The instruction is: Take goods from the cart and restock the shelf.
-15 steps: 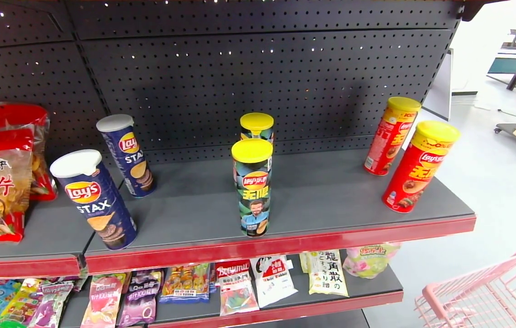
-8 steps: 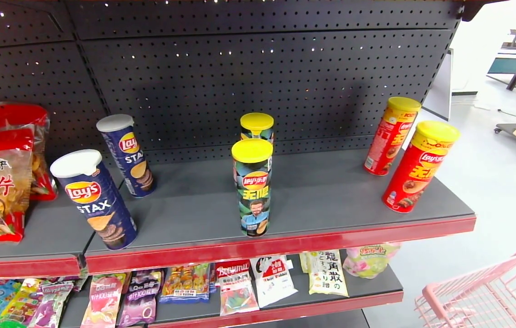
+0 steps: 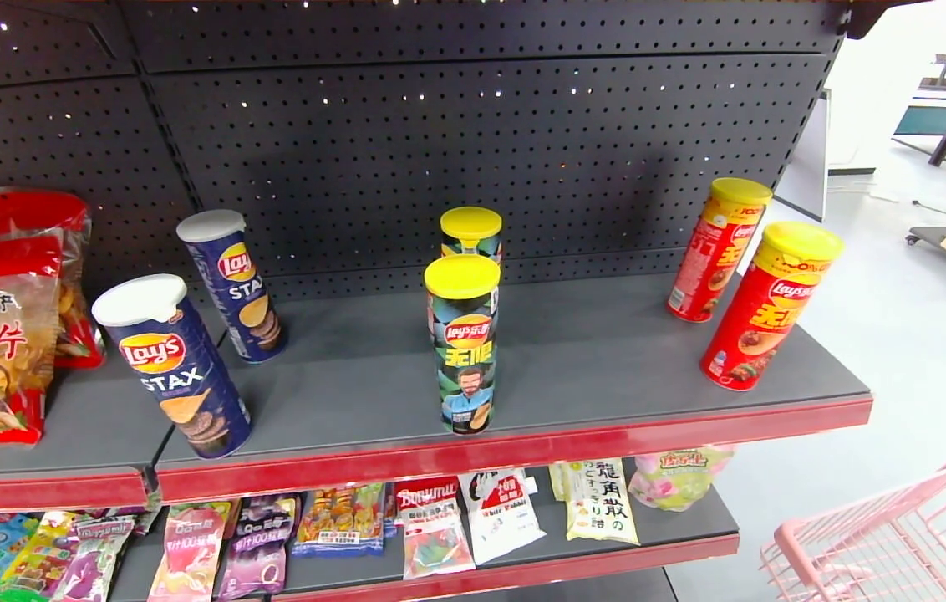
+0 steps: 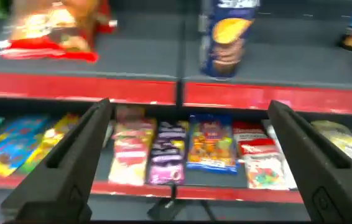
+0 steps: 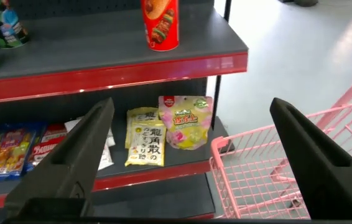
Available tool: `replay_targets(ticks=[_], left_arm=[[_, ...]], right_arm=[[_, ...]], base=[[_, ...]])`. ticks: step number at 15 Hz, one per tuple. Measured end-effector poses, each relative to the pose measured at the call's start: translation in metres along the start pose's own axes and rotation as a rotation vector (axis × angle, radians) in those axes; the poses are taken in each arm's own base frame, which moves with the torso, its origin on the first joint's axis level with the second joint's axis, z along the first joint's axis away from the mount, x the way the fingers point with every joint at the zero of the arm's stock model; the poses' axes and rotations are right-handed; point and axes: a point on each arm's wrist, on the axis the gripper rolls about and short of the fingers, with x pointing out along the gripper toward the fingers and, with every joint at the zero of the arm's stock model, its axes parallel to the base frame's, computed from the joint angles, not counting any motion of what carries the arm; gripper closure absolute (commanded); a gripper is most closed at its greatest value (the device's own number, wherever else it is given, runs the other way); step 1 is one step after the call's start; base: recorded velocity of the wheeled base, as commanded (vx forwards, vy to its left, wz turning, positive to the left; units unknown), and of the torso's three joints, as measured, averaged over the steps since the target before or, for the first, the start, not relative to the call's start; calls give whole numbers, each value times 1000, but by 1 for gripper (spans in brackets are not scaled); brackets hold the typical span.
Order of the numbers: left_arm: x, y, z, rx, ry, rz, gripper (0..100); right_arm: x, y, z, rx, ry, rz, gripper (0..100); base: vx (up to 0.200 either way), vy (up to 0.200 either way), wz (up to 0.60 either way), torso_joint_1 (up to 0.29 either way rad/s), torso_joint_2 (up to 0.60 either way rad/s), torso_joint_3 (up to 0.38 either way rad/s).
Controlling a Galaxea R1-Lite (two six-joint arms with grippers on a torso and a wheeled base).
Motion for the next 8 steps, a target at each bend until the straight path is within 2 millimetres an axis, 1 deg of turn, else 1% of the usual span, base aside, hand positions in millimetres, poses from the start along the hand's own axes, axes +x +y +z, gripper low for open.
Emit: replay_targets(ticks=[1, 2, 6, 8], left_arm=[[0, -2, -2, -1, 20, -89, 0], [0, -3, -3, 4, 29, -132, 0], [-1, -3, -5, 37, 24, -37, 0], [-2, -3, -5, 37, 17, -40, 0]], right_arm=[[0, 1, 0, 7, 1, 55, 0], [0, 2, 0, 10, 1, 81, 0], [0, 2, -1, 9, 12, 85, 0], [1, 3, 1, -2, 1, 148, 0]], base=[[0, 0, 0, 0, 0, 0], [0, 0, 0, 0, 0, 0], [0, 0, 0, 0, 0, 0], [0, 0, 0, 0, 0, 0]])
